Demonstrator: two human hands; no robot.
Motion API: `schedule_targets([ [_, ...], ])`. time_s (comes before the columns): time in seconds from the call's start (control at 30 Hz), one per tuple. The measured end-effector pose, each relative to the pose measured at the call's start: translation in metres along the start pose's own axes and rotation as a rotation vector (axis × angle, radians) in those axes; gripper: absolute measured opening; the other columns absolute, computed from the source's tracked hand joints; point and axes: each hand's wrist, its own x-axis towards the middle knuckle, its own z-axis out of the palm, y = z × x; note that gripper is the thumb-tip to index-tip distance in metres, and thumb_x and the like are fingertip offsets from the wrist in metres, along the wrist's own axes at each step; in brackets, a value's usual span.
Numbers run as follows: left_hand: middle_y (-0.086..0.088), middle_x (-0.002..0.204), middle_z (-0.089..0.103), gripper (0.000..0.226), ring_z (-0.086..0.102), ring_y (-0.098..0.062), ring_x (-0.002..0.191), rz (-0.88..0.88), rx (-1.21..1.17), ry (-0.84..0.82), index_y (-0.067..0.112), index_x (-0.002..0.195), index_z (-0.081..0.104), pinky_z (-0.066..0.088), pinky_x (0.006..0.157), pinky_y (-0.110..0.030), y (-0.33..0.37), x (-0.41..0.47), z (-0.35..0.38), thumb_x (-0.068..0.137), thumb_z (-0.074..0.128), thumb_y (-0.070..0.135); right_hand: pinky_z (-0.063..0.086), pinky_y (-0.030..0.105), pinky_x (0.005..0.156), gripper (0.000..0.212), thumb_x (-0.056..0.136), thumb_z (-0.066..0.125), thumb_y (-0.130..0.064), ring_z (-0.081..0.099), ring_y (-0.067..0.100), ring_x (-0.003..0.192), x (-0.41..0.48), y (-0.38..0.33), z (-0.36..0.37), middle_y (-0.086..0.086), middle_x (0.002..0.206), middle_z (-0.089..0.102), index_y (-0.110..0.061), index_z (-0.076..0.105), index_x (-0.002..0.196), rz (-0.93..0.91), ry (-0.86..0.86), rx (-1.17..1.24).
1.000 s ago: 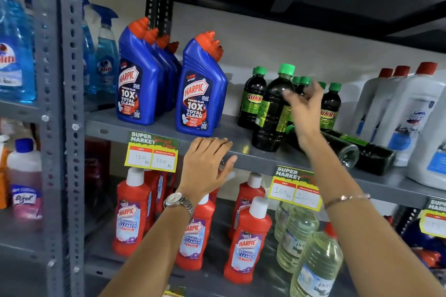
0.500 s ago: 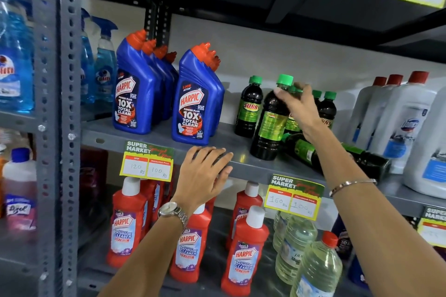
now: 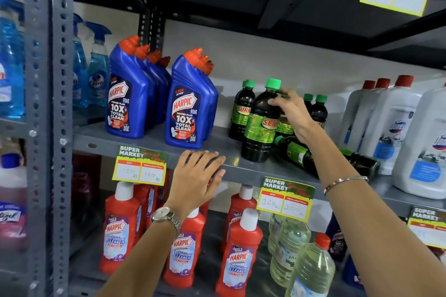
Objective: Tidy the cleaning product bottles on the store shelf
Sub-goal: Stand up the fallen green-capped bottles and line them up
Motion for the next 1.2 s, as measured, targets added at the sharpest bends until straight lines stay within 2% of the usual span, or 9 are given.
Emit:
schedule_targets([
  [0.1, 0.001, 0.106, 0.068, 0.031, 0.058, -0.017, 0.095, -0.003, 0.0, -0.007, 0.019, 0.108, 0.065, 0.036, 0.09, -0.034, 0.001, 0.0, -0.001, 0.09, 0.045, 0.034, 0.044, 0.022, 0.071, 0.055, 0.08, 0.07, -0.022, 0.056, 0.021, 0.108, 0.001, 0.0, -0.004, 0.009, 0.121, 0.057, -0.01, 0.047, 0.128, -0.006, 0.007, -0.009],
  [0.27, 0.001, 0.106, 0.068, 0.031, 0.058, -0.016, 0.095, -0.006, -0.017, -0.016, 0.019, 0.108, 0.065, 0.034, 0.091, -0.033, 0.001, 0.001, -0.003, 0.09, 0.045, 0.034, 0.042, 0.029, 0.089, 0.061, 0.083, 0.066, -0.03, 0.05, 0.017, 0.11, -0.003, 0.001, -0.004, 0.007, 0.132, 0.051, -0.013, 0.042, 0.136, 0.026, -0.064, -0.025],
  [0.43, 0.001, 0.105, 0.068, 0.032, 0.058, -0.015, 0.095, -0.008, -0.019, -0.029, 0.019, 0.107, 0.065, 0.034, 0.091, -0.033, 0.002, 0.001, -0.005, 0.089, 0.044, 0.034, 0.037, 0.012, 0.064, 0.057, 0.087, 0.061, -0.027, 0.044, 0.012, 0.105, -0.005, 0.001, -0.005, 0.003, 0.12, 0.049, -0.012, 0.04, 0.138, 0.025, -0.088, 0.01],
  [0.67, 0.0, 0.107, 0.069, 0.034, 0.061, -0.017, 0.097, -0.038, -0.054, -0.021, 0.018, 0.106, 0.066, 0.034, 0.093, -0.033, 0.006, 0.004, -0.01, 0.088, 0.044, 0.036, 0.043, 0.033, 0.097, 0.066, 0.086, 0.056, -0.044, 0.049, 0.02, 0.12, -0.012, 0.014, -0.015, 0.009, 0.137, 0.048, -0.012, 0.036, 0.14, -0.005, -0.042, -0.004],
  [0.77, 0.001, 0.112, 0.067, 0.036, 0.057, -0.016, 0.105, -0.044, -0.103, -0.003, 0.018, 0.11, 0.065, 0.034, 0.097, -0.034, 0.024, 0.011, -0.009, 0.089, 0.044, 0.038, 0.047, 0.042, 0.094, 0.065, 0.084, 0.055, -0.053, 0.056, 0.029, 0.114, -0.011, 0.032, -0.042, 0.012, 0.126, 0.058, -0.011, 0.045, 0.132, -0.03, 0.187, -0.49],
  [0.87, 0.001, 0.111, 0.067, 0.037, 0.059, -0.016, 0.104, 0.035, -0.166, -0.039, 0.018, 0.112, 0.064, 0.036, 0.094, -0.032, 0.053, 0.024, -0.003, 0.089, 0.044, 0.039, 0.048, 0.046, 0.094, 0.078, 0.07, 0.058, -0.068, 0.058, 0.033, 0.11, -0.015, 0.046, -0.052, 0.011, 0.12, 0.062, -0.012, 0.051, 0.123, 0.136, -0.114, -0.992],
  [0.93, 0.002, 0.108, 0.068, 0.035, 0.061, -0.016, 0.1, 0.057, -0.19, -0.072, 0.018, 0.109, 0.066, 0.037, 0.09, -0.03, 0.07, 0.03, 0.002, 0.089, 0.046, 0.039, 0.047, 0.045, 0.095, 0.082, 0.064, 0.061, -0.07, 0.057, 0.032, 0.111, -0.019, 0.053, -0.051, 0.01, 0.121, 0.061, -0.013, 0.053, 0.122, 0.181, -0.195, -1.093],
  [1.03, 0.005, 0.101, 0.07, 0.031, 0.063, -0.014, 0.093, 0.039, -0.193, -0.08, 0.02, 0.102, 0.068, 0.036, 0.083, -0.028, 0.08, 0.031, 0.007, 0.089, 0.048, 0.039, 0.045, 0.039, 0.087, 0.064, 0.072, 0.068, -0.052, 0.057, 0.033, 0.11, -0.022, 0.062, -0.051, 0.013, 0.119, 0.06, -0.009, 0.054, 0.117, 0.126, -0.102, -1.169],
  [1.2, 0.005, 0.101, 0.071, 0.029, 0.063, -0.012, 0.091, 0.077, -0.164, -0.025, 0.02, 0.103, 0.069, 0.039, 0.08, -0.028, 0.078, 0.028, 0.013, 0.089, 0.051, 0.038, 0.044, 0.035, 0.077, 0.052, 0.074, 0.07, -0.042, 0.06, 0.035, 0.102, -0.027, 0.063, -0.063, 0.016, 0.11, 0.064, -0.008, 0.058, 0.11, 0.105, 0.0, -0.98],
])
